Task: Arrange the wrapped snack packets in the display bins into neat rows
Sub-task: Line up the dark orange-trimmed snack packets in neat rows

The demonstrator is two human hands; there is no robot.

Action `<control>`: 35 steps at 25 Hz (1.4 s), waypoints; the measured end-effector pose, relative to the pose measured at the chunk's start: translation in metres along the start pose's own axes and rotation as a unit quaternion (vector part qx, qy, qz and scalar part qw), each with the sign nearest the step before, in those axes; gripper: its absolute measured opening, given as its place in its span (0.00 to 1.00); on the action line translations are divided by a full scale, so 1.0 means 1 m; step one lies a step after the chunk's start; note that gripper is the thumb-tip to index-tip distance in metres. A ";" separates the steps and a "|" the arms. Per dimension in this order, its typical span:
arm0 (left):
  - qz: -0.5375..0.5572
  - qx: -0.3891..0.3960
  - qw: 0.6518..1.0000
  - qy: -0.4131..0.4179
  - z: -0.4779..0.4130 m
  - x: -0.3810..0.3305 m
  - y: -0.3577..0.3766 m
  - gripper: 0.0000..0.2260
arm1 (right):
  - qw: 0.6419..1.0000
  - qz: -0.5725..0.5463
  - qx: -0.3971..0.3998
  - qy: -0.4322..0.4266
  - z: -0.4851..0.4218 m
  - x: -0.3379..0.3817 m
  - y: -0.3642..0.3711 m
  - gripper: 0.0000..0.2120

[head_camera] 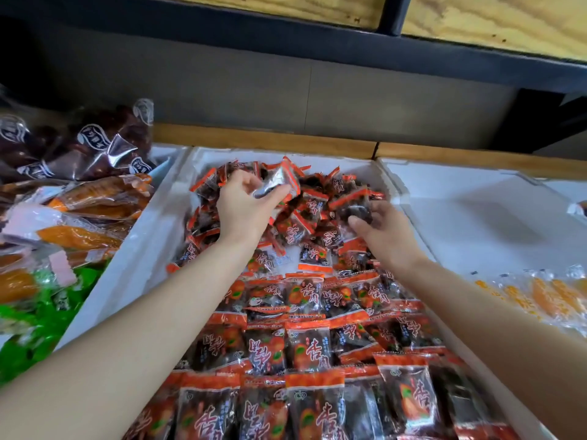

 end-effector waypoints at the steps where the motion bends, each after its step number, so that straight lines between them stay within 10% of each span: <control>1: 0.050 -0.010 0.996 -0.072 0.004 0.004 0.000 0.14 | 1.000 -0.016 0.001 -0.003 0.002 0.004 -0.001 0.19; 5: 0.233 0.010 0.923 -0.307 0.035 0.006 -0.004 0.07 | 0.993 0.038 -0.049 -0.099 0.027 0.039 0.004 0.15; 13: 0.391 0.092 0.843 -0.358 0.069 -0.016 -0.031 0.17 | 0.958 0.143 0.037 -0.245 0.081 0.073 0.041 0.20; 16: 0.335 0.101 0.871 -0.344 0.065 -0.005 -0.043 0.13 | 0.959 0.015 0.173 -0.222 0.094 0.071 0.047 0.16; 19: 0.346 0.074 0.866 -0.353 0.059 -0.004 -0.048 0.07 | 0.974 0.021 0.092 -0.206 0.075 0.054 0.042 0.12; 31: 0.427 0.091 0.834 -0.337 0.049 -0.008 -0.044 0.10 | 0.914 0.401 0.051 0.024 -0.032 -0.013 0.052 0.37; 35: 0.434 0.083 0.830 -0.341 0.051 -0.009 -0.044 0.09 | 0.975 0.212 -0.012 0.064 -0.027 -0.007 0.047 0.31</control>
Point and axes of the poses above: each hand's wrist, its own z-axis away from the middle knuckle, its own y-axis out of the palm, x = y × z, the point moved 2 cm from there along -z, towards the middle knuckle, and after that the axes turned 11 degrees about z, right-handed, at the moved point
